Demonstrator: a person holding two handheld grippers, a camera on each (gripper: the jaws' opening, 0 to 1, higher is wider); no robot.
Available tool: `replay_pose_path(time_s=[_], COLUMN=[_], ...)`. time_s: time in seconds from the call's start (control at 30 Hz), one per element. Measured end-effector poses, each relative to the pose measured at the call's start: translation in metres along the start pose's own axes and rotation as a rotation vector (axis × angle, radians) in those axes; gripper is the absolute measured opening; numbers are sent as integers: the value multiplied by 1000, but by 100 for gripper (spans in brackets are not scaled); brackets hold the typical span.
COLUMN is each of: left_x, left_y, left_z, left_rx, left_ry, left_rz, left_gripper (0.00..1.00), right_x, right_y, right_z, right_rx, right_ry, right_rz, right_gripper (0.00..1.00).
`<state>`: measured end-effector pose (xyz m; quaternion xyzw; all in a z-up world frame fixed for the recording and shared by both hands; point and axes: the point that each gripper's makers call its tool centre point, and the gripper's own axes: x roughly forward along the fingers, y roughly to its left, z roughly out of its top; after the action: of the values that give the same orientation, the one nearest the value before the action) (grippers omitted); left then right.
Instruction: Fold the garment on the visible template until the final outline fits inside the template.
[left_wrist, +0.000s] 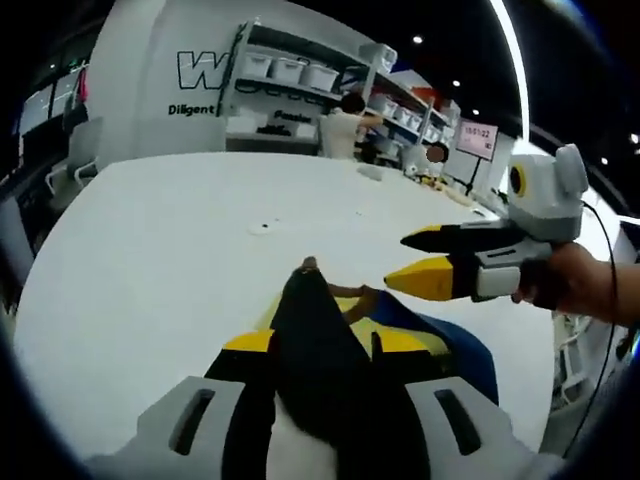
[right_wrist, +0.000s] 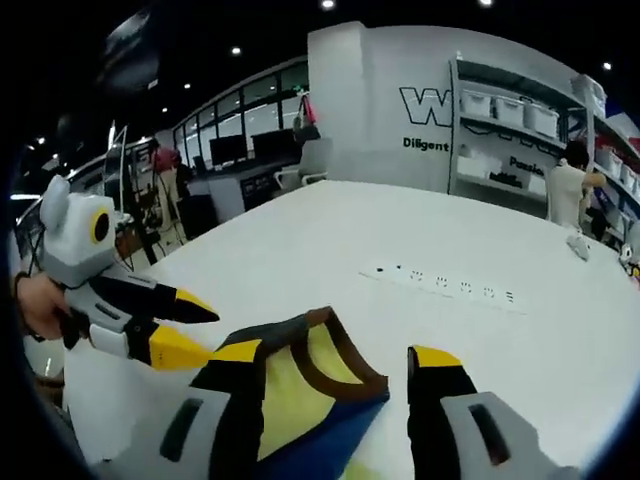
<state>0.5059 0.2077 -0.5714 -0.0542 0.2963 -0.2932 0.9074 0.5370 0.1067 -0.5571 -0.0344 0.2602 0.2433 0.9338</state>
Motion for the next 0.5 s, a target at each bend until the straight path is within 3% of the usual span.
replay_pose_path(time_s=[0.3, 0.37, 0.5], left_x=[-9, -11, -16], left_y=[-8, -9, -13], left_z=[-6, -10, -11], left_rx=[-17, -44, -57], left_ry=[-18, -11, -17], left_rz=[-5, -6, -11], left_gripper=[31, 32, 32], right_x=[-15, -19, -26], right_y=[-1, -5, 0], right_z=[4, 15, 22], right_rx=[-23, -71, -121], right_ry=[-22, -61, -68], right_rz=[-20, -42, -37], right_gripper=[56, 57, 56])
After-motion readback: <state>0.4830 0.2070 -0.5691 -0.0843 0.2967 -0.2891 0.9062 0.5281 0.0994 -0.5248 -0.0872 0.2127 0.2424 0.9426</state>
